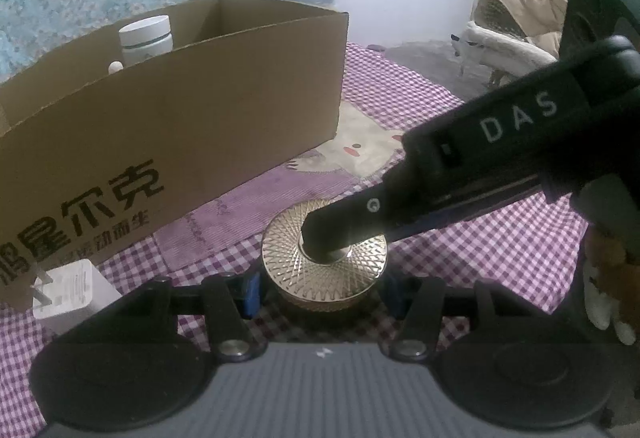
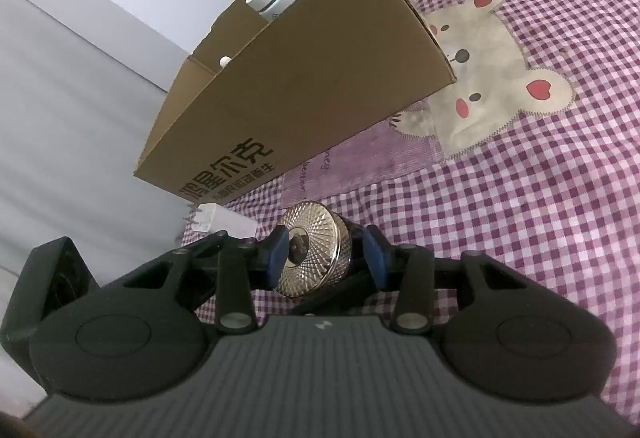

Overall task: Organize rigid objects
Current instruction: 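Carry the gold-lidded jar with the right gripper into the box, release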

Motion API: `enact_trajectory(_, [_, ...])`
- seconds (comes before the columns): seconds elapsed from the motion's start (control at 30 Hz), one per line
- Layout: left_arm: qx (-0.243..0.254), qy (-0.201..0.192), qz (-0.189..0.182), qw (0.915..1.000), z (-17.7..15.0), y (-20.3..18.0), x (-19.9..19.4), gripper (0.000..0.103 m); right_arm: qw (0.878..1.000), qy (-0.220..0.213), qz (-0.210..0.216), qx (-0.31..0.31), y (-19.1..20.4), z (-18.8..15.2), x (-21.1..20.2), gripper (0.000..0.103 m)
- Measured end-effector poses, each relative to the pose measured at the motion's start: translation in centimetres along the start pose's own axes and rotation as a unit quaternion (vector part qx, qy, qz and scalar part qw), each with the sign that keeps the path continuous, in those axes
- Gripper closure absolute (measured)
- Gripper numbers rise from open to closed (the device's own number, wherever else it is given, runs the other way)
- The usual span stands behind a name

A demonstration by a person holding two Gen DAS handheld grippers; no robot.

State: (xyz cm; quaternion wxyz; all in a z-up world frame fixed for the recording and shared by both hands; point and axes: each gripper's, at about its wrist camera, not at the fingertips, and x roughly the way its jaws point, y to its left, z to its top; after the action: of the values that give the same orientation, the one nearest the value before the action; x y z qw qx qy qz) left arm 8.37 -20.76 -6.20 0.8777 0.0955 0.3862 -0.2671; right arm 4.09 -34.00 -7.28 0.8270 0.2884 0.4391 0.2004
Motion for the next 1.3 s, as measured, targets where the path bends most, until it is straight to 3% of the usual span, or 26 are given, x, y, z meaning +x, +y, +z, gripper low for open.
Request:
enact_trajectory(0.3, [-0.01,-0.017,0.002,0.9998,0.1,-0.2,-1.8,0.046,1.0,-0.004,-0.002,-0.015,1.2,-0.2,-0.8,0.062])
enact_trajectory(0.77, [-0.004,-0.079,0.034,0.9963,2.9,0.1,-6.9,0.046,0.997,-0.036,0.014,-0.073,6.0,1.3,-3.5,0.062])
enact_trajectory(1.1, [0.0,-0.114,0.046,0.9925,10.1,3.8,-9.1,0.046,0.989,-0.059,0.034,-0.131,10.9,8.1,-4.5,0.061])
enact_trajectory(1.3, [-0.032,-0.083,0.012,0.9959,15.7,7.5,-6.0,0.046,0.987,-0.054,0.018,-0.15,11.9,14.7,-2.5,0.061])
